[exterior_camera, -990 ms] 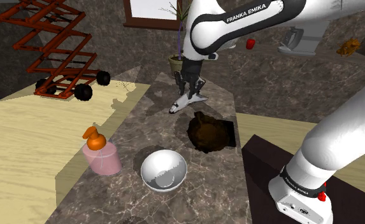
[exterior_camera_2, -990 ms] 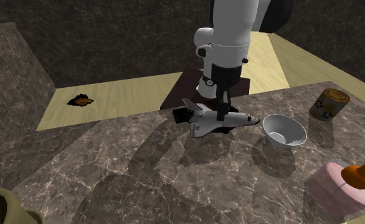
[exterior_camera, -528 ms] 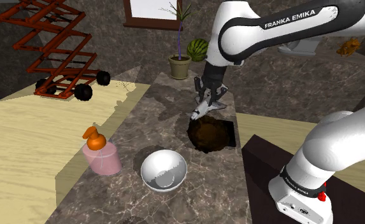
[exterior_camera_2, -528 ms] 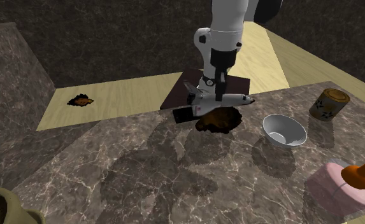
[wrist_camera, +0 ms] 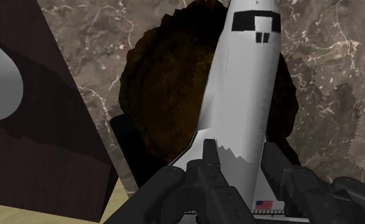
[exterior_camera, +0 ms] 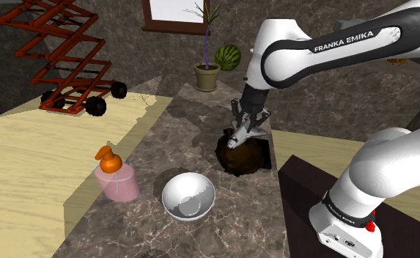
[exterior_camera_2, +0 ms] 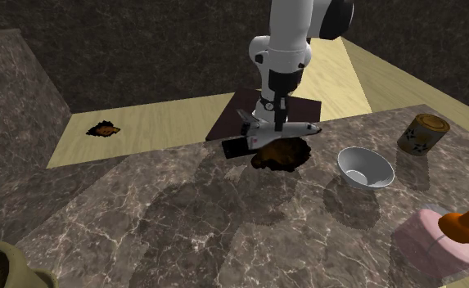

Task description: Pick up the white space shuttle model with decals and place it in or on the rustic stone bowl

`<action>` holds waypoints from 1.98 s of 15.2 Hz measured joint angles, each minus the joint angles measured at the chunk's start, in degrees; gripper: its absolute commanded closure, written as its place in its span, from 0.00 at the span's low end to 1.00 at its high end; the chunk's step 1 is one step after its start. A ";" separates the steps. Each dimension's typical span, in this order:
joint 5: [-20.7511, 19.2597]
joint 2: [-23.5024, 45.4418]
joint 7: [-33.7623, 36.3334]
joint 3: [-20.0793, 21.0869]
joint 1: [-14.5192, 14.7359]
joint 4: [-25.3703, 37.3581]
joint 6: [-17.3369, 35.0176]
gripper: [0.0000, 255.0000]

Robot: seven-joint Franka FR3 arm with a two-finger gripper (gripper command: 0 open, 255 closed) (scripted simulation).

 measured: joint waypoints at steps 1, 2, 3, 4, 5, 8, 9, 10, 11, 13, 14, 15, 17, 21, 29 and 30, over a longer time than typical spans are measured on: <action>0.15 0.32 -0.13 0.11 0.04 -0.75 1.05 1.00; 0.32 0.71 -0.08 0.34 0.13 -1.27 1.98 1.00; 0.45 1.02 -0.16 0.45 0.17 -1.82 2.82 1.00; 0.62 1.28 -0.16 0.62 0.27 -2.39 3.66 1.00; 0.73 1.72 -0.22 0.75 0.29 -2.83 4.54 1.00; 0.87 2.15 -0.25 0.92 0.33 -3.29 5.46 1.00; 0.87 2.20 -0.26 0.93 0.33 -3.32 5.54 1.00; 0.87 2.22 -0.27 0.92 0.33 -3.34 5.58 1.00; 0.88 2.24 -0.28 0.92 0.32 -3.35 5.61 1.00; 0.88 2.25 -0.28 0.93 0.32 -3.35 5.63 0.00; 0.88 2.25 -0.28 0.93 0.32 -3.35 5.64 0.00; 0.88 2.25 -0.28 0.93 0.32 -3.35 5.64 0.00; 0.88 2.24 -0.28 0.93 0.32 -3.35 5.64 0.00; 0.46 0.74 -0.40 0.28 0.14 -2.20 3.01 0.00; -0.35 -2.11 -0.10 -0.75 -0.05 1.08 -3.17 0.00; -0.36 -2.12 -0.10 -0.75 -0.05 1.09 -3.19 0.00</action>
